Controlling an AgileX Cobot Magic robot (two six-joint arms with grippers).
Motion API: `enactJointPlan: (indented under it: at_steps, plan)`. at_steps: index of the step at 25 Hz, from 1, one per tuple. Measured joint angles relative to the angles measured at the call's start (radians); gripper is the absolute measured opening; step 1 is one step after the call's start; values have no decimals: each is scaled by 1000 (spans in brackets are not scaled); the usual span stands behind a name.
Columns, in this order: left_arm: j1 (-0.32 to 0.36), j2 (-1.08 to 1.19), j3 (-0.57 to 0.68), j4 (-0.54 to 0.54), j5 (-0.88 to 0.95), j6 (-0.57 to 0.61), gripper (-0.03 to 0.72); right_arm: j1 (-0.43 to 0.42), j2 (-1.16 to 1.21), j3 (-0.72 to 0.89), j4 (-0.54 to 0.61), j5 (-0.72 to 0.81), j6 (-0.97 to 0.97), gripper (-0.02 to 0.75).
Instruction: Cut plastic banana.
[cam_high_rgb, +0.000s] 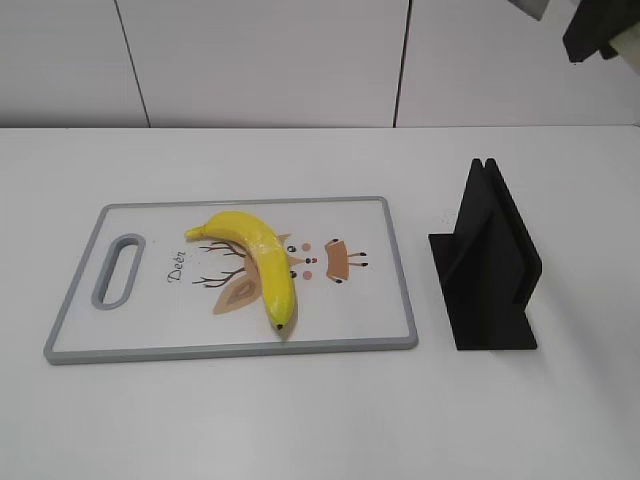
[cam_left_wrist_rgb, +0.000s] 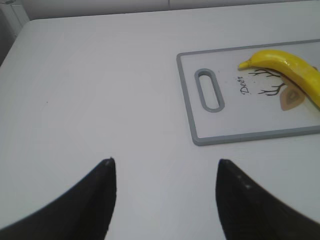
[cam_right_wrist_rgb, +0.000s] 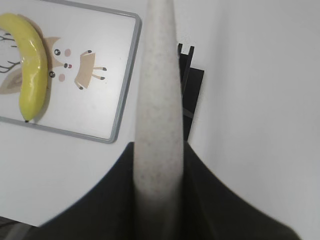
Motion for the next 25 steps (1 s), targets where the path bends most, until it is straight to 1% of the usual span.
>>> enactJointPlan:
  at_steps: [6,9,11,13,15,17,20,23,25]
  plan:
    - [0,265,-83,-52,-110,141,589,0,89,-54,0,7,-228,167]
    - [0,436,-142,-106,-155,246,589,0,143,-103,6,7,-334,167]
    - [0,552,-202,-151,-156,332,588,0,184,-137,11,7,-421,167]
    - [0,678,-273,-173,-142,423,588,0,219,-168,30,7,-511,167]
    - [-9,785,-361,-185,-132,483,588,0,252,-189,59,7,-617,167]
    - [-29,891,-451,-194,-128,549,588,0,284,-205,96,7,-752,167]
    - [-89,1041,-601,-189,-128,674,573,0,323,-218,129,6,-943,167]
    - [-174,1189,-745,-167,-100,798,552,0,354,-221,158,6,-1118,167]
    - [-224,1290,-834,-140,-76,858,544,0,380,-224,176,5,-1195,167]
